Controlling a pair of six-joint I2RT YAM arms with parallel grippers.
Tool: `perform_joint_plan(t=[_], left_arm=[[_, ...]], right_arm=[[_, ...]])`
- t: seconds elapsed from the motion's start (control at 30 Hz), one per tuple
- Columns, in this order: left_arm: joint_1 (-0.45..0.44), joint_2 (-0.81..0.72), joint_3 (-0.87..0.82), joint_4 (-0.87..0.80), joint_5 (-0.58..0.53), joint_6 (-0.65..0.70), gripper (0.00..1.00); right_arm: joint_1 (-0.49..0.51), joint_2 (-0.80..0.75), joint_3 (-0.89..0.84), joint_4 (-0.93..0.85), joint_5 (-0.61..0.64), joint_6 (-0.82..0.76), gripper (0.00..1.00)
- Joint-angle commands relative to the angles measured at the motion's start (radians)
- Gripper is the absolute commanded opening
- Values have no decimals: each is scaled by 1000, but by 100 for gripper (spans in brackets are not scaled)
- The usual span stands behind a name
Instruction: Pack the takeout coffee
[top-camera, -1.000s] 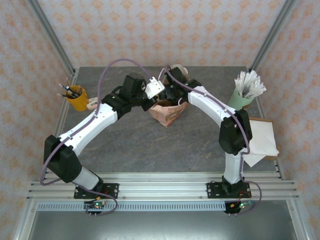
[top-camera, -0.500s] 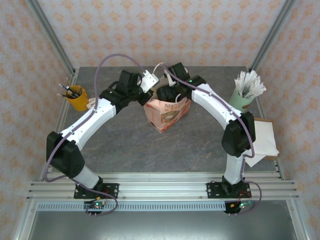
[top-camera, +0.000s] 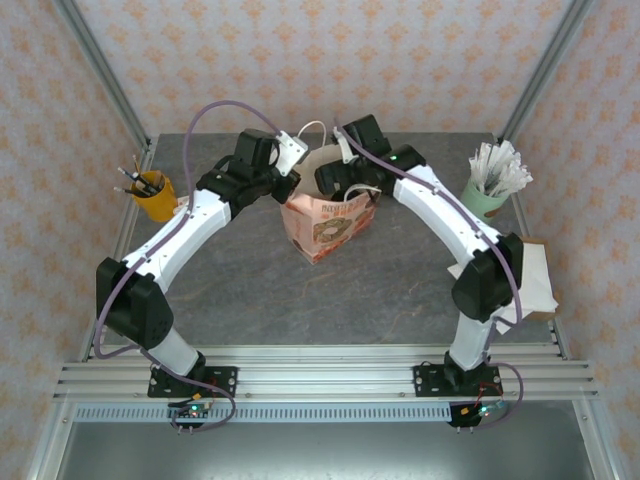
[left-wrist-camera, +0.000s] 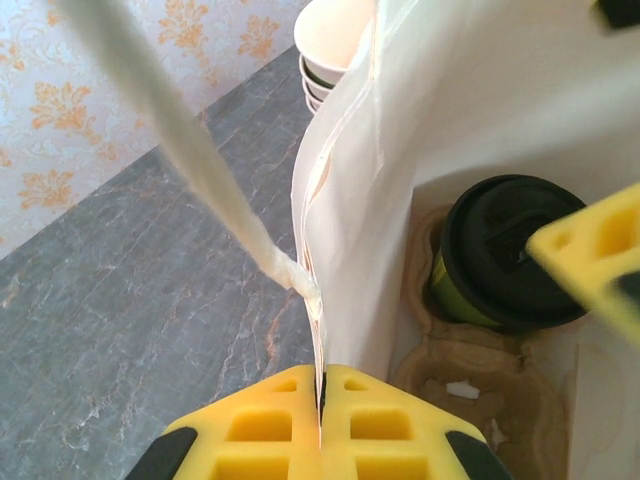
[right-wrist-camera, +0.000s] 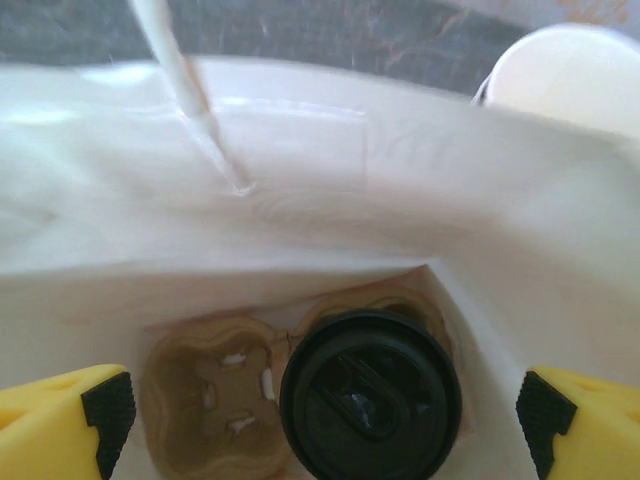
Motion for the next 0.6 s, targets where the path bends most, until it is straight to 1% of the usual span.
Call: perform_joint_plan(t=[0.0,0.1,0.2,0.27,0.3,0.33,0.4,0.43,0.47,0.53,0.57], left_arm=[[10,-27,5,-48,-56,-36,2],[10,-39,4,-44,-69,-38,2],[10,-54,3,-44,-92,-40,4],[10,-66,-3,-30,-102,-44,4],[10,-72,-6,-21,-103,-46,4],[10,-77,-6,-11,-103,-49,4],[11,-88,-3,1,-83,-47,4],[11,-93,-5,10,-65,-41,5],[11,-97,-5,14,-52,-39,5],[11,-98,-6,12,-52,-35,6],[12,-99,-10,10,-59,-36,7]], right_arm=[[-10,-105,43,34,62,42,99],[-10,-158,-1,97,148,99,99],[-10,-214,-53,163,311,193,99],[-10,-250,-95,213,443,260,100],[-10,-262,-109,221,469,281,100],[-12,-276,-139,246,461,269,100],[-12,-293,-237,338,364,197,100],[-10,-301,-298,413,329,171,99],[-9,-306,-356,508,327,171,99],[-9,-311,-412,657,331,211,99],[-9,-314,-415,690,337,235,99]])
